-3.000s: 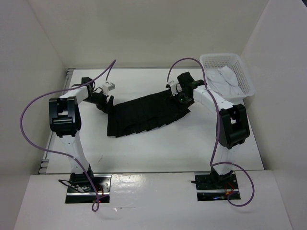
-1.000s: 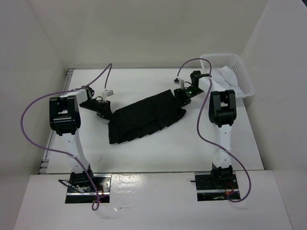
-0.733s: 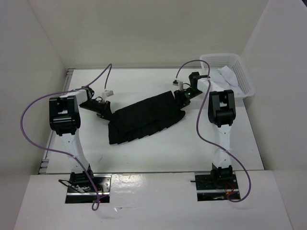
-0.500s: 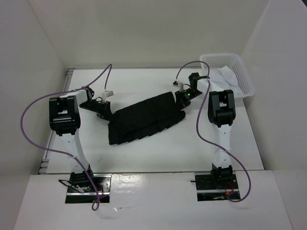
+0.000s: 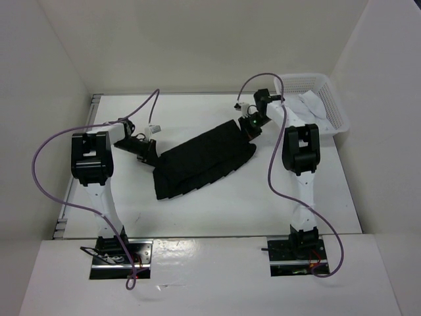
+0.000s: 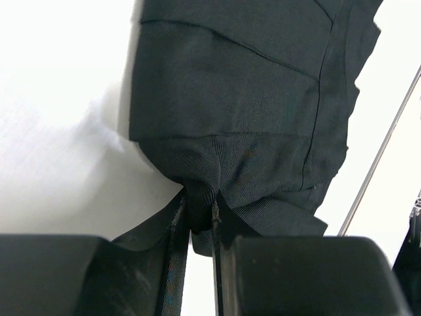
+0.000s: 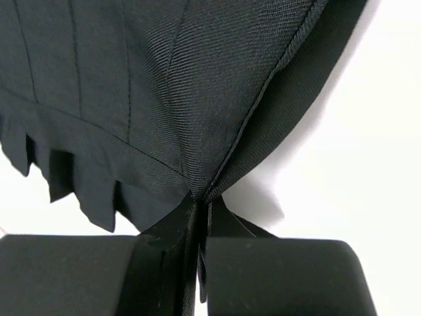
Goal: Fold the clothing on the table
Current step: Fold the skirt
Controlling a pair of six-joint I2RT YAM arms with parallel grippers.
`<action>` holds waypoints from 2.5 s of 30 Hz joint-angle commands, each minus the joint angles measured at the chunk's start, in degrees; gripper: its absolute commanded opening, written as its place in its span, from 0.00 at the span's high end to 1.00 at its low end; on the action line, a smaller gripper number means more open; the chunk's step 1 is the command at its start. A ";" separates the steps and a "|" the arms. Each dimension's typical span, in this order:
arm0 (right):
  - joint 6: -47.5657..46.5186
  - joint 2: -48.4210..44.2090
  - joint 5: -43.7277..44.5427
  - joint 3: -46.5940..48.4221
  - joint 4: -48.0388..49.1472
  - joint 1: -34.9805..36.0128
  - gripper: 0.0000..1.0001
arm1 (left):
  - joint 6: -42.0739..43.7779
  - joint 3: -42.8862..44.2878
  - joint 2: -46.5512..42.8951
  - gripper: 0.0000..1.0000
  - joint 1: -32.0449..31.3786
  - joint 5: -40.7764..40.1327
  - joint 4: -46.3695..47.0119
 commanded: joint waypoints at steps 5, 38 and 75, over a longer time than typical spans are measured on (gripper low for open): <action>2.15 -6.62 11.87 13.51 -7.19 6.05 1.00 | -3.42 2.92 1.89 0.80 -3.86 -5.69 3.14; 5.75 -2.67 16.71 29.16 -13.98 36.82 1.00 | -13.71 6.70 2.41 0.79 -5.44 -2.79 4.20; 6.72 -2.04 13.45 38.15 -13.97 43.15 0.32 | -13.18 6.17 1.19 0.34 -4.67 -3.40 3.06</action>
